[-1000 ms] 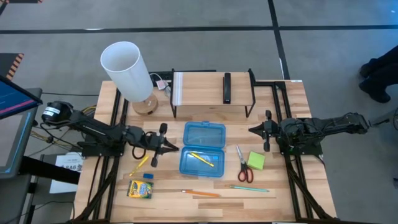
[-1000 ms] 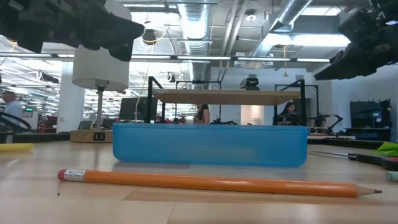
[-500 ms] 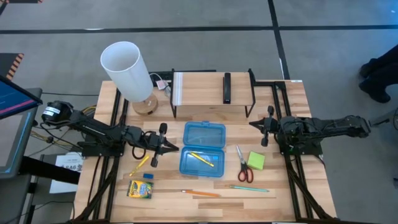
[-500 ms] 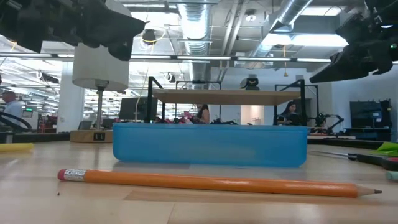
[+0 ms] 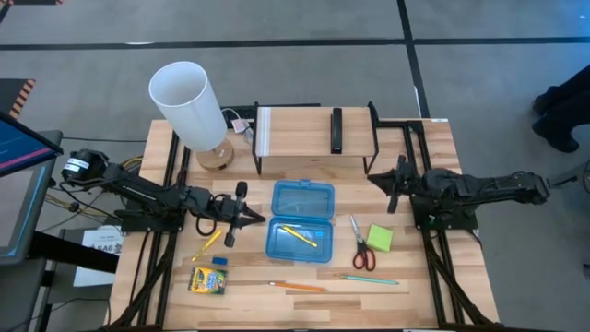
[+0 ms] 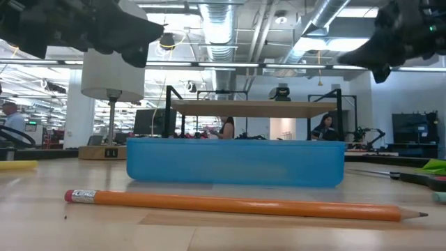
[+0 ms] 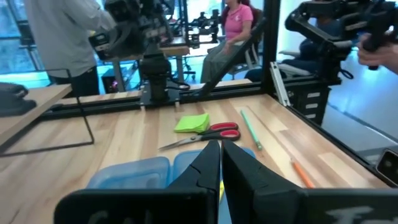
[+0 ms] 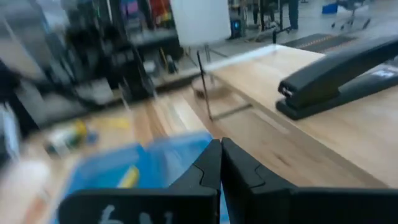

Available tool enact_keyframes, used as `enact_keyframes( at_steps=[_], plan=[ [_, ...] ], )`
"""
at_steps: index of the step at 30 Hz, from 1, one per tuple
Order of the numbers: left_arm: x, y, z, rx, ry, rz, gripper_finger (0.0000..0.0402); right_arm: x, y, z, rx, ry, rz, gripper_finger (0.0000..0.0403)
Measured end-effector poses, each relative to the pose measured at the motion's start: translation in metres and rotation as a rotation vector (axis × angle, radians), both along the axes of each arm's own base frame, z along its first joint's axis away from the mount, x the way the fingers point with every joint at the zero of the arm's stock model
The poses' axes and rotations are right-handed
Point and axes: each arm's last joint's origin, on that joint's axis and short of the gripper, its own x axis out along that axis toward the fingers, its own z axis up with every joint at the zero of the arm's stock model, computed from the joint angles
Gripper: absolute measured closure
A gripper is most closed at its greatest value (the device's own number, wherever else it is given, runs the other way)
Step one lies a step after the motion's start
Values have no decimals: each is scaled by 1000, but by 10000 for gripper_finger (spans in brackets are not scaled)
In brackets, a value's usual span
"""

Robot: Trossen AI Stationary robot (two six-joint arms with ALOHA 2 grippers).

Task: Pack school essentials
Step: Put the green sticky note into the blue supply box

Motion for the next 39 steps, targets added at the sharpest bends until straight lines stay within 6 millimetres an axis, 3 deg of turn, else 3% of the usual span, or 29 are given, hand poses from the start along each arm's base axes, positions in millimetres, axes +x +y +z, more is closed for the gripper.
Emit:
enact_keyframes(
  at_steps=[8, 14, 27, 39],
  plan=[
    [0, 1, 0, -41, 5, 50, 401, 0, -2, 13, 41, -146, -27, 376],
    [0, 2, 0, -42, 3, 53, 401, 1, 5, 33, 26, -182, 98, 369],
    [0, 2, 1, -88, 8, 54, 401, 33, 35, 68, -35, 150, 271, 356],
    [1, 4, 1, -174, 16, 96, 394, 60, 60, 62, 78, 459, 230, 356]
  ],
)
